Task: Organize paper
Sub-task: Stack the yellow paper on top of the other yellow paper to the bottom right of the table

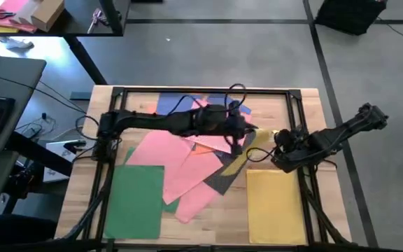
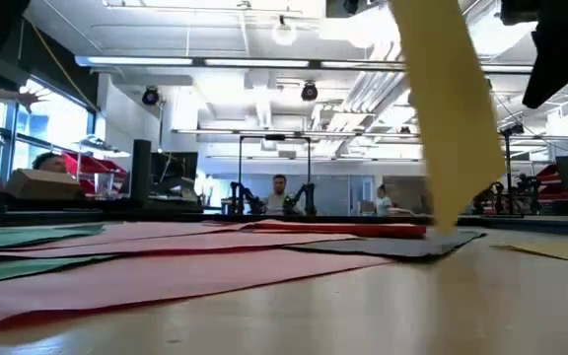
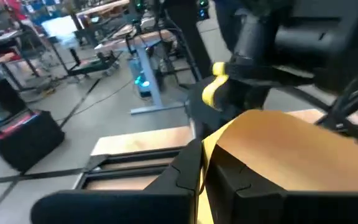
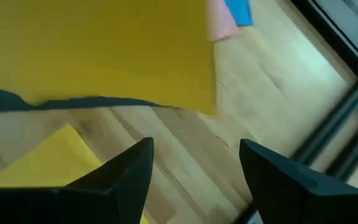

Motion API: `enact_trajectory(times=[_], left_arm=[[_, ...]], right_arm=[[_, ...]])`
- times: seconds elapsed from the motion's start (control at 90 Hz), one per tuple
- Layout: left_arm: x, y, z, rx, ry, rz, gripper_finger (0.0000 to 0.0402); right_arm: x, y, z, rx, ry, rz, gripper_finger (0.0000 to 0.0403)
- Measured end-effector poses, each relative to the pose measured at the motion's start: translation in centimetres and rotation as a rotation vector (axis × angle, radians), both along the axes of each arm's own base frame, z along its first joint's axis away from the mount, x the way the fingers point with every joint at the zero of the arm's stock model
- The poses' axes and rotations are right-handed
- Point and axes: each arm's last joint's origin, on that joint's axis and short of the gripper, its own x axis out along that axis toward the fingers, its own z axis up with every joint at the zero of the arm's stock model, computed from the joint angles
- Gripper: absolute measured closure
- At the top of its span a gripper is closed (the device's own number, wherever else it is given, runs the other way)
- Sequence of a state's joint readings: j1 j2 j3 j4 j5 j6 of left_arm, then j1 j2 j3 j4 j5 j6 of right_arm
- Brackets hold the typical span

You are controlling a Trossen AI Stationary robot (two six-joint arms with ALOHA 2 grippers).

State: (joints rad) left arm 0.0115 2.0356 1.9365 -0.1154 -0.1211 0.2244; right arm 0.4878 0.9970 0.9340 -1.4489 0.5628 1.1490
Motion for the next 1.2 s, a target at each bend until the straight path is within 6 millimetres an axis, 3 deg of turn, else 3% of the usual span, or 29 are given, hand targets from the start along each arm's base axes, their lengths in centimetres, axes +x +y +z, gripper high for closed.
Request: enact_trajectory(times=[0.178,0.278,0.356,0.489,0.633,0.822,1.2], left_arm=[[-0.3,2.6,1.5,0.03,0.024,0.234,0.0402],[-0.7,3.7,0.6,-0.042,0.105,0.288,0.0402],[-0.9,3.2,-1.0,-0.098,0.228,0.273,0.0402],[-1.7,1.1,-3.1,-0.154,0.411,0.244,0.0402],[-1.9,-2.5,-5.3,-0.19,0.521,0.113,0.0402],[-1.5,-8.0,-7.6,-0.186,0.554,-0.11,0.0402],[2.0,-14.6,-16.2,-0.136,0.5,-0.402,0.0402]], right_arm=[[-1.5,-0.5,0.6,0.005,-0.015,-0.002,0.0178],[-1.7,-0.7,0.8,0.015,-0.034,-0.001,0.0178],[-1.8,-0.7,0.8,0.013,-0.035,0.006,0.0178],[-1.8,-0.8,0.8,-0.014,-0.04,0.019,0.0178],[-1.8,-0.8,0.9,-0.022,-0.044,0.02,0.0178],[-1.7,-0.8,0.9,-0.021,-0.045,0.019,0.0178],[-1.8,-0.5,0.7,0.077,-0.01,0.012,0.0178]])
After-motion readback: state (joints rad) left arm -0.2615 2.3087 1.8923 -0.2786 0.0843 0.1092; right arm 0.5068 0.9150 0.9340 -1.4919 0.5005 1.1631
